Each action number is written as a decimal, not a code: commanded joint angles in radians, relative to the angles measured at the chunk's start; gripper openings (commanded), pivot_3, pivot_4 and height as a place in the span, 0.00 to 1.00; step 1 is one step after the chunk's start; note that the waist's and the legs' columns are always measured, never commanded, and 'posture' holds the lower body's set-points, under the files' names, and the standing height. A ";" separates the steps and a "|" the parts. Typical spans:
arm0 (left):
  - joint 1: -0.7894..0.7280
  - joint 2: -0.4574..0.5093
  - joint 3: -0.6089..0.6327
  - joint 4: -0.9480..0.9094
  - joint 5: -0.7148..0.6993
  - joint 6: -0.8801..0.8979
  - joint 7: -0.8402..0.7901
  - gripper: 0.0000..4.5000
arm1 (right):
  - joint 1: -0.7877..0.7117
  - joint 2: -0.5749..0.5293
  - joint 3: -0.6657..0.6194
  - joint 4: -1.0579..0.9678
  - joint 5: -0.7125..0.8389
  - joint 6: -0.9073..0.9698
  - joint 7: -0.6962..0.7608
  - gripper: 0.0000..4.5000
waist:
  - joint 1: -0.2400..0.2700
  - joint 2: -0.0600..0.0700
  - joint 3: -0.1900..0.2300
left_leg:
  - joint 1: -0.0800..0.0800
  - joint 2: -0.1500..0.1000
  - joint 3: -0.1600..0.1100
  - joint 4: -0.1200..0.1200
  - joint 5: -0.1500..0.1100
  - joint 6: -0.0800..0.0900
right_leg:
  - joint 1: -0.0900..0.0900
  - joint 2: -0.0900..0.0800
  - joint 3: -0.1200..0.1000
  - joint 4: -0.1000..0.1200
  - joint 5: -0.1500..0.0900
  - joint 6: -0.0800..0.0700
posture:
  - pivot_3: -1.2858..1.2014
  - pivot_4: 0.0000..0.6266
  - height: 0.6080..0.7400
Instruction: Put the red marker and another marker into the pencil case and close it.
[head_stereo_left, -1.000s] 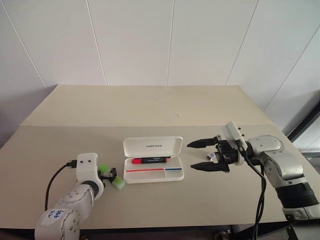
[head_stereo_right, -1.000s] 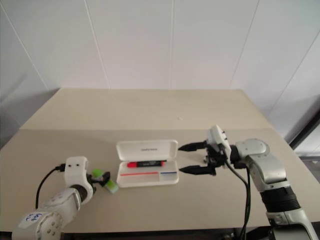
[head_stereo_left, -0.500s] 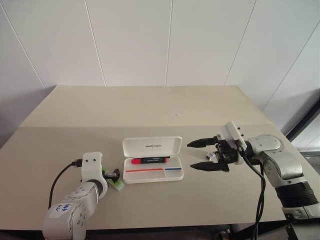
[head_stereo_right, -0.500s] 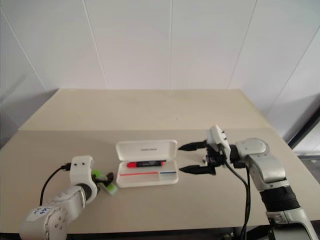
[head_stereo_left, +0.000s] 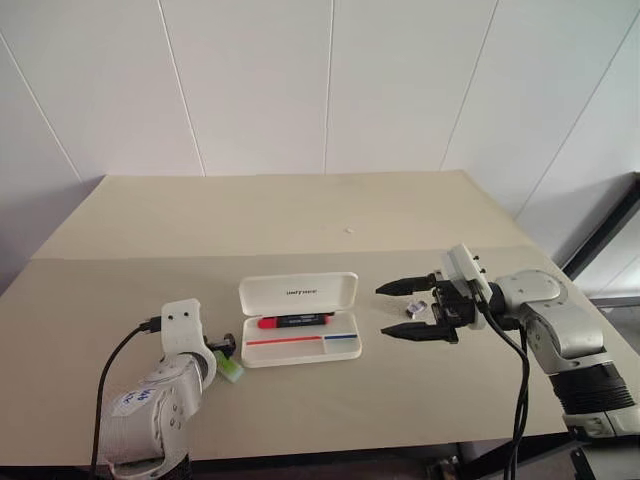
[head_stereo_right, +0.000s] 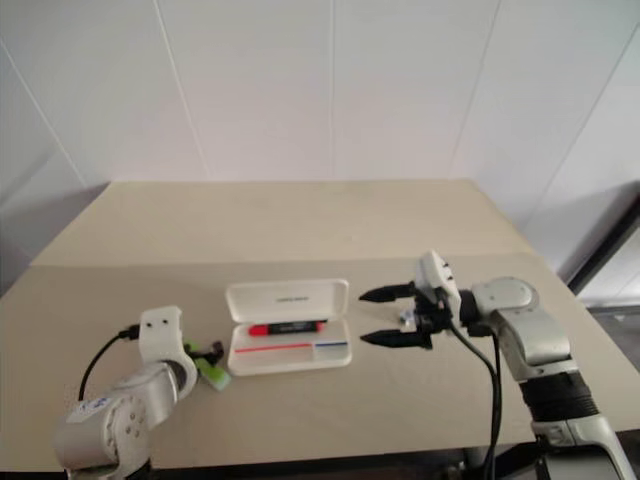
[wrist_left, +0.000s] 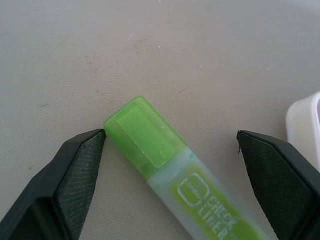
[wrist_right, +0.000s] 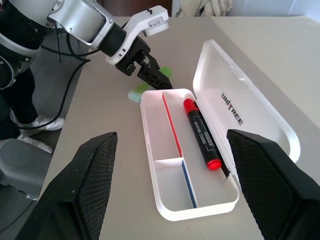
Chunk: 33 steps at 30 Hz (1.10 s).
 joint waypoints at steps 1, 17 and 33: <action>0.018 -0.040 0.041 0.084 0.092 0.063 0.055 1.00 | -0.025 0.004 -0.004 -0.007 0.001 -0.020 0.013 0.99 | -0.007 0.000 0.000 | 0.002 0.000 0.000 0.000 0.000 0.000 | 0.001 0.000 0.001 -0.001 0.000 0.000 | 0.52 0.24 1.00; 0.008 0.030 0.039 0.121 0.131 0.063 -0.005 0.36 | -0.035 0.009 -0.005 0.011 -0.013 -0.030 0.009 1.00 | -0.063 0.000 0.000 | 0.005 -0.002 -0.003 0.000 -0.002 0.002 | 0.010 0.002 0.004 -0.021 0.009 0.002 | 0.52 0.24 1.00; -0.017 0.168 0.020 0.107 0.101 0.046 -0.104 0.24 | -0.026 -0.003 -0.026 -0.003 0.006 -0.016 0.005 1.00 | -0.093 -0.001 0.000 | 0.005 -0.002 -0.006 0.001 -0.003 0.001 | 0.009 0.003 0.004 -0.027 0.011 0.002 | 0.52 0.24 1.00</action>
